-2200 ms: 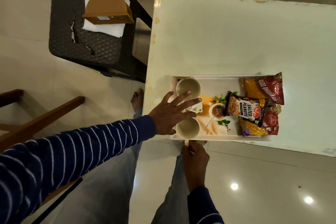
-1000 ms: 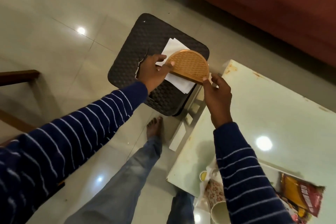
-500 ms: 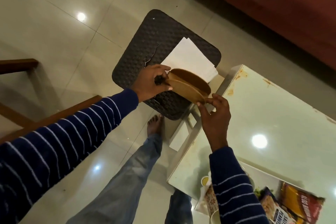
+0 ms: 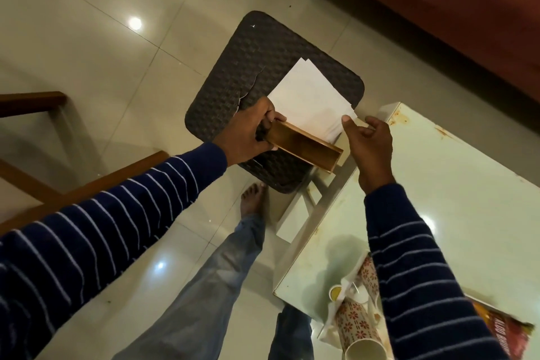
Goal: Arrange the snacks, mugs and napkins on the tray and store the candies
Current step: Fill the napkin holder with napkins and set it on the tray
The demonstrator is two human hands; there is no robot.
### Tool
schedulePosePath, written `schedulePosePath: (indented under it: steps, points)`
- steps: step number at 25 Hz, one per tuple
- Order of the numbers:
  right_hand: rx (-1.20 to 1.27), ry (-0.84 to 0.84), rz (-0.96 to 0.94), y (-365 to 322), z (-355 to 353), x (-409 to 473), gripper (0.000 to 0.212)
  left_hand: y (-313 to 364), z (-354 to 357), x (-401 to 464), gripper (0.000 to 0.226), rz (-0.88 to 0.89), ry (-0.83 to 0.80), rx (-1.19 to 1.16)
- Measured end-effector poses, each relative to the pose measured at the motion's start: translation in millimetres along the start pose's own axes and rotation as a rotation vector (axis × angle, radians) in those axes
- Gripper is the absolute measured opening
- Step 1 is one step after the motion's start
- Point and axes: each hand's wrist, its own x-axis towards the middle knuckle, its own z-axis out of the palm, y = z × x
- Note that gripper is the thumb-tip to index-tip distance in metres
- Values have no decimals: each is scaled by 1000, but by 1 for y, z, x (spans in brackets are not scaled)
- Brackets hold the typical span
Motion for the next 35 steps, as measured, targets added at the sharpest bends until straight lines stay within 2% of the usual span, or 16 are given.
schedulePosePath:
  steps: [5,12,16,24,28,30,32,35]
  points:
    - [58,-20,21,-5,22,9,69,-8,-13,-6,47,-16,-69,-12]
    - [14,59,0,-1,31,7,53,-14,-14,-10,53,-37,-84,38]
    - [-12,91,-72,-4,34,1,33,-15,-16,-11,51,-6,-90,30]
    - [13,149,-242,-11,13,2,24,-18,-24,-8,50,31,-159,-9]
    - [-110,135,-507,-12,4,3,23,-19,-31,-6,56,-11,-189,63]
    - [-197,44,-675,-3,1,-2,22,-15,-39,-4,55,-53,-75,71]
    - [-404,-38,-854,12,-4,-4,25,-7,-45,2,46,-105,72,17]
    - [-681,-150,-985,29,-7,-4,31,13,-39,19,38,-101,98,-54]
